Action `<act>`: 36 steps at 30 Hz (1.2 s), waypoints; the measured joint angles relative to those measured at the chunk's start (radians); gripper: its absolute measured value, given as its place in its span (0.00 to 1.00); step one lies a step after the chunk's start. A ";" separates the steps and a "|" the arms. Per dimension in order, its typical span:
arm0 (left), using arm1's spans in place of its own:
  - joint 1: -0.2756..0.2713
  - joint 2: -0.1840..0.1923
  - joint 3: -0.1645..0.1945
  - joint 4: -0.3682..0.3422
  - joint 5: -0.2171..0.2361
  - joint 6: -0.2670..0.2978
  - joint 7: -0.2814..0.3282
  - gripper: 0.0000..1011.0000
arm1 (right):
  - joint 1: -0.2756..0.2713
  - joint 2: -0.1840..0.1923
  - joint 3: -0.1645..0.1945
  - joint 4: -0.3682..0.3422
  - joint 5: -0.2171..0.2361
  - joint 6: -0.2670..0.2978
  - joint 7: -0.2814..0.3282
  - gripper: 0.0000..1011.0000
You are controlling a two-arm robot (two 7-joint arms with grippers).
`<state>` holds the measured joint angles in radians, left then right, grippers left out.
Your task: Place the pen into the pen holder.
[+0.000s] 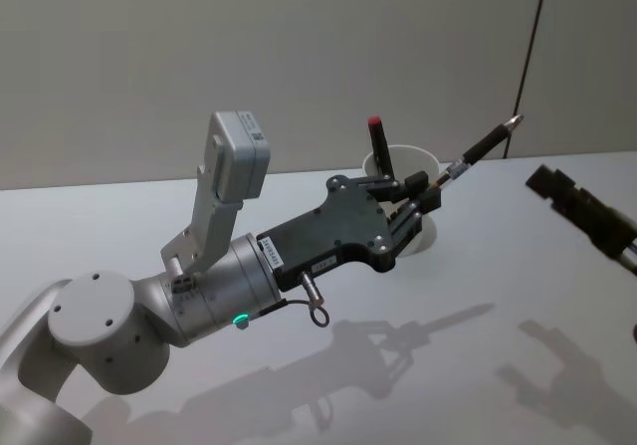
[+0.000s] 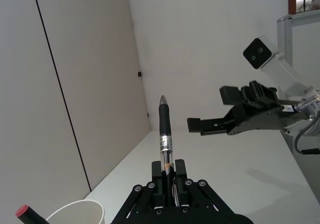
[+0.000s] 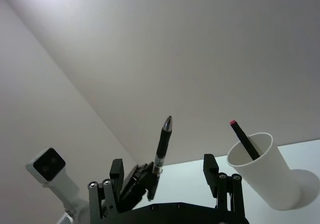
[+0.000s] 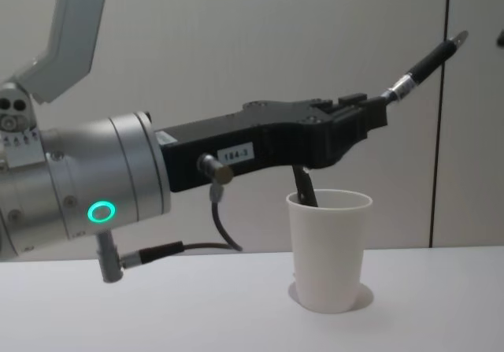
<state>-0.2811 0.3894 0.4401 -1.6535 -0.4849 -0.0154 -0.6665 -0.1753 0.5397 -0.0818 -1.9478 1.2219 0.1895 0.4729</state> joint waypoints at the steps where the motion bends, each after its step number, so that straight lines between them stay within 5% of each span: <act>1: 0.000 0.000 0.000 0.000 0.000 0.000 0.000 0.15 | 0.002 -0.002 0.000 0.000 0.009 0.002 -0.001 0.99; 14: 0.000 0.000 0.000 0.000 0.000 0.000 0.000 0.15 | 0.059 -0.048 -0.036 0.006 0.077 0.026 -0.043 0.99; 36: 0.000 0.000 0.000 0.000 0.000 0.000 0.000 0.15 | 0.122 -0.099 -0.090 0.037 0.052 0.010 -0.095 0.99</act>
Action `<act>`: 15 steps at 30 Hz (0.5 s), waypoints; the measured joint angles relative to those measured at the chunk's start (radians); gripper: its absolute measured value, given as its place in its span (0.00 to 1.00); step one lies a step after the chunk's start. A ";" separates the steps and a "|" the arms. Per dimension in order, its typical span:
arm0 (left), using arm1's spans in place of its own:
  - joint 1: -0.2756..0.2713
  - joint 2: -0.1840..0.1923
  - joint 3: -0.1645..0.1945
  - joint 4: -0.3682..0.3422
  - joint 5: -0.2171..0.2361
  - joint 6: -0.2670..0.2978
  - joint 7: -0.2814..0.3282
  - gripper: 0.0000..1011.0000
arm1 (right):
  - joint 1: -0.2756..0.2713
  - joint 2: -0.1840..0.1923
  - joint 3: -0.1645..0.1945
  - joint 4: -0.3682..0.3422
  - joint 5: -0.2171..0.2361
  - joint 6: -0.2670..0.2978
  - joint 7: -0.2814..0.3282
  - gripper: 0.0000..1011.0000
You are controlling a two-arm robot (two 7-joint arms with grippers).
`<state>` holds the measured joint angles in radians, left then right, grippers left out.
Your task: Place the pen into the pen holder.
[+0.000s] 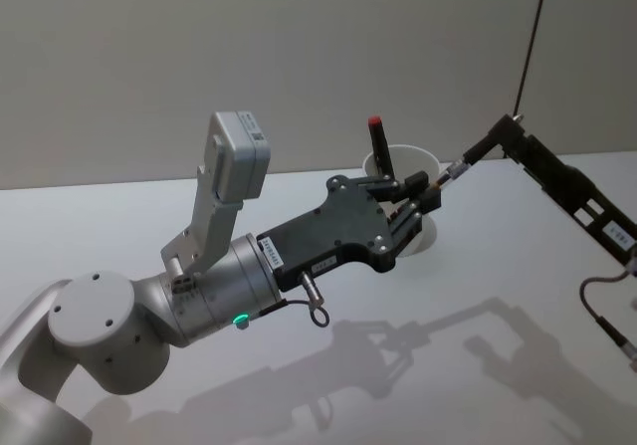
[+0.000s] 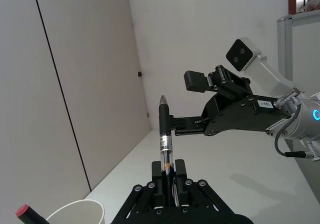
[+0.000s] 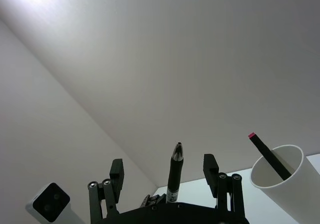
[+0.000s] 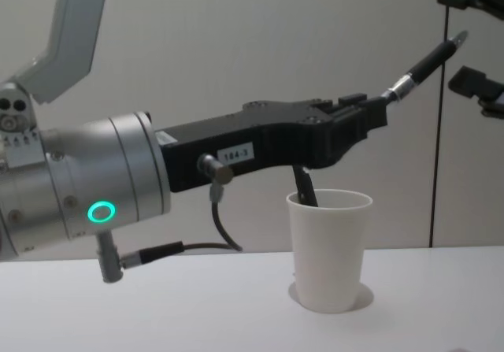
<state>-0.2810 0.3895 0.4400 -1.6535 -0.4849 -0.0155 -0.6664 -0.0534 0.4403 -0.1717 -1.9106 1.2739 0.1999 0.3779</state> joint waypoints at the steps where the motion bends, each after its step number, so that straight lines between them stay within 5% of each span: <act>1: 0.000 0.000 0.000 0.000 0.000 0.000 0.000 0.15 | 0.001 -0.001 -0.001 0.001 -0.002 -0.001 -0.001 0.99; 15: 0.000 0.000 0.000 0.000 0.000 0.000 0.000 0.15 | 0.027 -0.020 -0.030 0.023 -0.038 -0.015 -0.013 0.99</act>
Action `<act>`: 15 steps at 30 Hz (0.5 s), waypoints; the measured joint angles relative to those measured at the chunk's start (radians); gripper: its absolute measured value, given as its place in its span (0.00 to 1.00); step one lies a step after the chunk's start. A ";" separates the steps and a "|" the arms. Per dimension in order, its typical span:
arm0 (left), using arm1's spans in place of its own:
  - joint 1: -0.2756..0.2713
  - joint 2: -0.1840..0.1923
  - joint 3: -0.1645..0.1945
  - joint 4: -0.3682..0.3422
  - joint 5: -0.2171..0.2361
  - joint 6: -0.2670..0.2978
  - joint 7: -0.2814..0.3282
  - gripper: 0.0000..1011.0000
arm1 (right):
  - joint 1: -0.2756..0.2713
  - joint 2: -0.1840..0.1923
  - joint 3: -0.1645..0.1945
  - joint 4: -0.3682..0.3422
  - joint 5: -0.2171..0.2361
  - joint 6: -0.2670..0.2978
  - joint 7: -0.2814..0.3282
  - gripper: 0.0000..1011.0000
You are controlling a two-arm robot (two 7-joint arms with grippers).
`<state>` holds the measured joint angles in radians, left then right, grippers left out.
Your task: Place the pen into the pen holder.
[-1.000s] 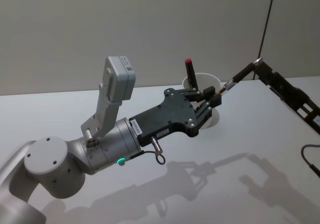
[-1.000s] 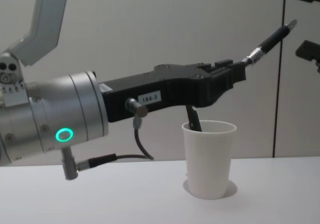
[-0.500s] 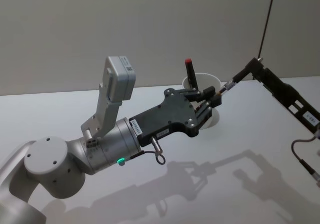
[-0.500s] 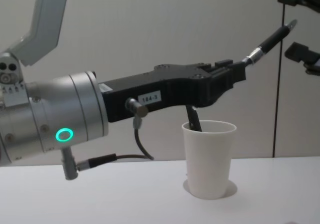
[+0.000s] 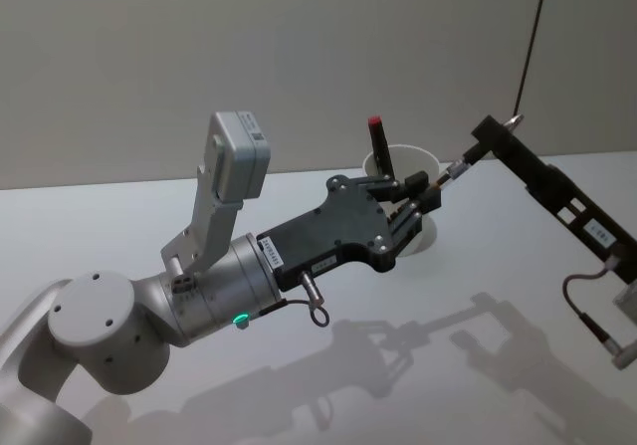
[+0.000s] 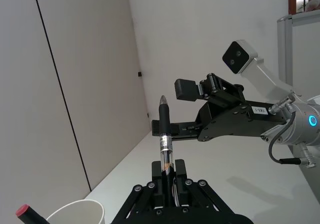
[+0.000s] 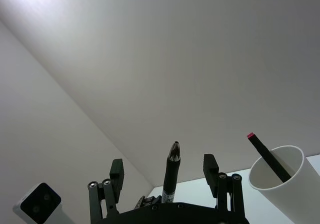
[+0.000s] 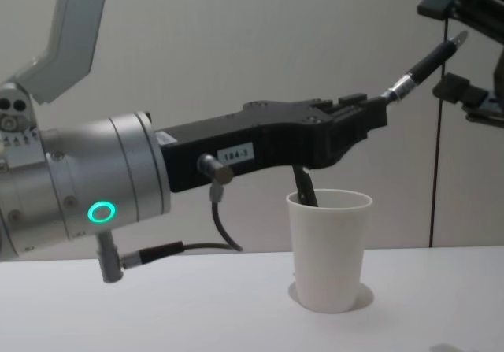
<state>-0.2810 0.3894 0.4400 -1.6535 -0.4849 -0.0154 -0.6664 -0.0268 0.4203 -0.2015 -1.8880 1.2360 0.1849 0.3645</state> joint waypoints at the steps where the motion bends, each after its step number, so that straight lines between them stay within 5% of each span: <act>1: 0.000 0.000 0.000 0.000 0.000 0.000 0.000 0.15 | 0.003 -0.003 -0.003 0.002 -0.005 0.000 0.001 0.99; 15: 0.000 0.000 0.000 0.000 0.000 0.000 0.000 0.15 | 0.014 -0.015 -0.029 0.014 -0.033 -0.008 -0.005 0.99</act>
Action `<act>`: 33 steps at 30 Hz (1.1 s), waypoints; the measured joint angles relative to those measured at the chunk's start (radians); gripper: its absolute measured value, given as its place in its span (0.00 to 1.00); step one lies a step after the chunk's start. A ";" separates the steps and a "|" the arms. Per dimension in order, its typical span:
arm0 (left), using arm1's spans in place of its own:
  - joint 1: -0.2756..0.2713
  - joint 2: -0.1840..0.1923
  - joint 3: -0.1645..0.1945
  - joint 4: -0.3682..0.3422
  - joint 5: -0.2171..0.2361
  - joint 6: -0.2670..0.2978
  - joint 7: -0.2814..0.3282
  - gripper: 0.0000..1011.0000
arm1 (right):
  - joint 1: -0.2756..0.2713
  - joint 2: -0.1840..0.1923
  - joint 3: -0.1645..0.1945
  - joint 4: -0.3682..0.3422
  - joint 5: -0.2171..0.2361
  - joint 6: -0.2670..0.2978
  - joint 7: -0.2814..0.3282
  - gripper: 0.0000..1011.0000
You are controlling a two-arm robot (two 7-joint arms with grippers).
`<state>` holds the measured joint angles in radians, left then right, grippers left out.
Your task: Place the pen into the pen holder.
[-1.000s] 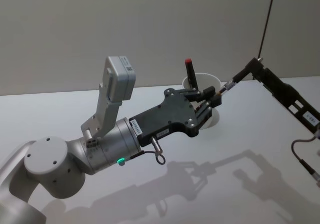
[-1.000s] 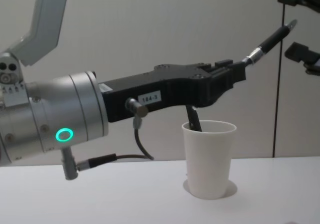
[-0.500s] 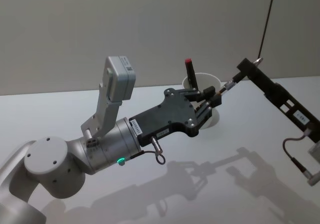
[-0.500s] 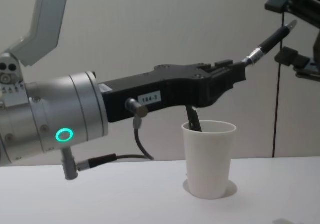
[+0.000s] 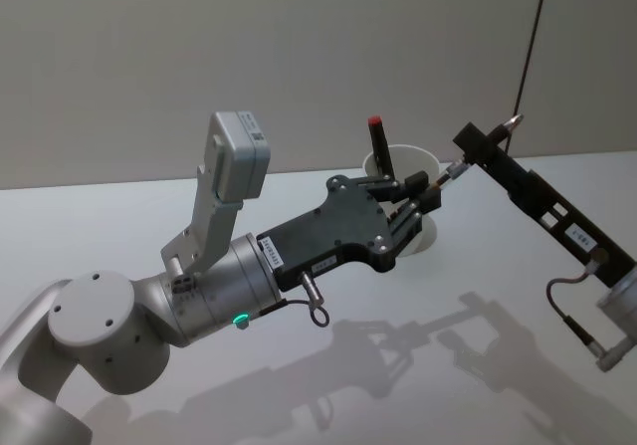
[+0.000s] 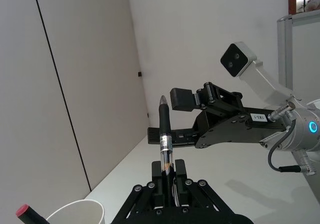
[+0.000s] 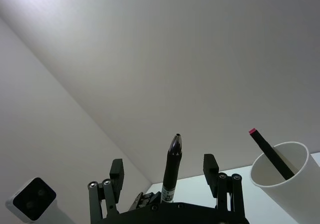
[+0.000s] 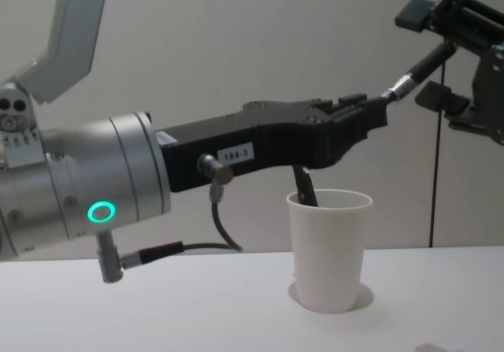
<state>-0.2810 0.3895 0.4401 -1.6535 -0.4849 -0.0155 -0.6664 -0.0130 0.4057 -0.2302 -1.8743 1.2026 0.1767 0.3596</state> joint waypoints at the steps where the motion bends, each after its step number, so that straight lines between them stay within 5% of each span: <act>1: 0.000 0.000 0.000 0.000 0.000 0.000 0.000 0.15 | 0.000 0.000 -0.001 0.000 -0.001 -0.002 -0.002 0.99; 33: 0.000 0.000 0.000 0.000 0.000 0.000 0.000 0.15 | 0.005 -0.021 -0.028 0.014 -0.012 -0.071 -0.047 0.94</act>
<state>-0.2810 0.3895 0.4401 -1.6535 -0.4849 -0.0155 -0.6665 -0.0078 0.3844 -0.2580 -1.8600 1.1904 0.1058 0.3130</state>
